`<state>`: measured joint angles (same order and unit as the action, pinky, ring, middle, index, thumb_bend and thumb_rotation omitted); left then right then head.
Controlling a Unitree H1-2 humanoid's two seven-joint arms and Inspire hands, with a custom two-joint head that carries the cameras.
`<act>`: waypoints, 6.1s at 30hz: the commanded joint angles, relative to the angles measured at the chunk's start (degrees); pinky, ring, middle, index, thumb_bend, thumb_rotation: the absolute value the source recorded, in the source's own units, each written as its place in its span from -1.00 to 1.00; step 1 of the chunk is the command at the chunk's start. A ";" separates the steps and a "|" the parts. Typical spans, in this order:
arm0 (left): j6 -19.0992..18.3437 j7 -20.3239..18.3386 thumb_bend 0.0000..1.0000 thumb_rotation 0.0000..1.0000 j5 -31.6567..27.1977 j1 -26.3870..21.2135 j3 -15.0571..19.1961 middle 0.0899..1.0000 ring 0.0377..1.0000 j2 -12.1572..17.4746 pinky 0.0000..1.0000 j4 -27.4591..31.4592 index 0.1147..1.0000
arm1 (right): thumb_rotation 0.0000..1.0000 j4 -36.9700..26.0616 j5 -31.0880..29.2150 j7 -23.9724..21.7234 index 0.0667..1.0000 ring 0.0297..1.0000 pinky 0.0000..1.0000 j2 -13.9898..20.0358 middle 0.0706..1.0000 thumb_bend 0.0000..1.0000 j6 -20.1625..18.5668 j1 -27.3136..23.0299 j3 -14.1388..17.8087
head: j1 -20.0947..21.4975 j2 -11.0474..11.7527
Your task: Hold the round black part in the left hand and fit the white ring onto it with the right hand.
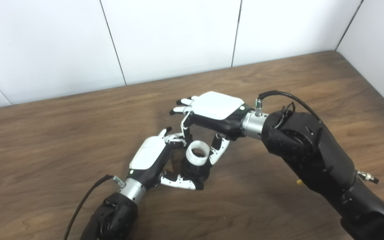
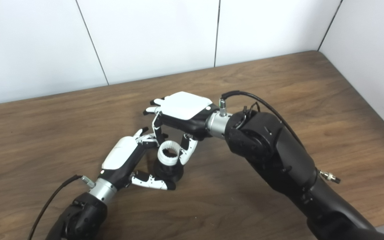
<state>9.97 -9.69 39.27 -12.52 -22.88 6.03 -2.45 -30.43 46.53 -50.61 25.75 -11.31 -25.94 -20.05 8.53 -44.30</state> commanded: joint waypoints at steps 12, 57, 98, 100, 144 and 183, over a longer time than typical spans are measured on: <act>0.33 2.01 0.03 -0.90 0.24 -1.20 -0.12 0.67 0.67 -0.90 1.00 1.62 -0.18 | -0.73 -2.05 -0.70 0.49 -0.11 1.00 1.00 0.23 0.88 0.03 1.09 -1.65 1.18 | -0.27 -0.26; 2.48 6.35 0.03 -0.91 6.50 -1.73 -2.58 0.71 0.71 1.15 1.00 0.11 -0.18 | -0.73 -1.68 0.59 0.15 -0.11 1.00 1.00 -0.49 0.88 0.03 1.53 0.76 -0.67 | -0.69 -0.88; 3.15 6.77 0.03 -0.91 6.12 -0.50 -2.68 0.70 0.70 1.01 1.00 0.60 -0.18 | -0.73 1.18 3.21 3.48 -0.11 1.00 1.00 -1.89 0.88 0.03 3.23 4.28 -1.04 | -0.55 -0.31; 3.36 6.92 0.03 -0.91 6.18 -0.46 -2.73 0.70 0.70 1.07 1.00 0.50 -0.18 | -0.73 1.51 3.27 3.71 -0.11 1.00 1.00 -1.90 0.88 0.03 3.32 4.26 -0.99 | -0.46 -0.28; 3.60 7.35 0.03 -0.91 5.92 -0.23 -2.66 0.70 0.69 0.99 1.00 0.09 -0.18 | -0.70 1.36 4.22 1.32 -0.08 1.00 1.00 -1.41 0.90 0.03 1.76 4.18 -0.25 | -0.48 0.00; 4.04 8.16 0.03 -0.91 5.77 0.09 -2.92 0.69 0.70 1.47 1.00 -0.61 -0.18 | -0.19 -4.69 -3.08 -3.18 1.00 1.00 0.90 -0.74 1.00 1.00 -10.33 2.87 11.99 | -0.59 1.18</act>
<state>12.45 -3.00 45.52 -11.27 -25.91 7.50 -3.93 -32.79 45.28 -55.93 24.58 -20.39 -21.57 -9.89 7.91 -43.07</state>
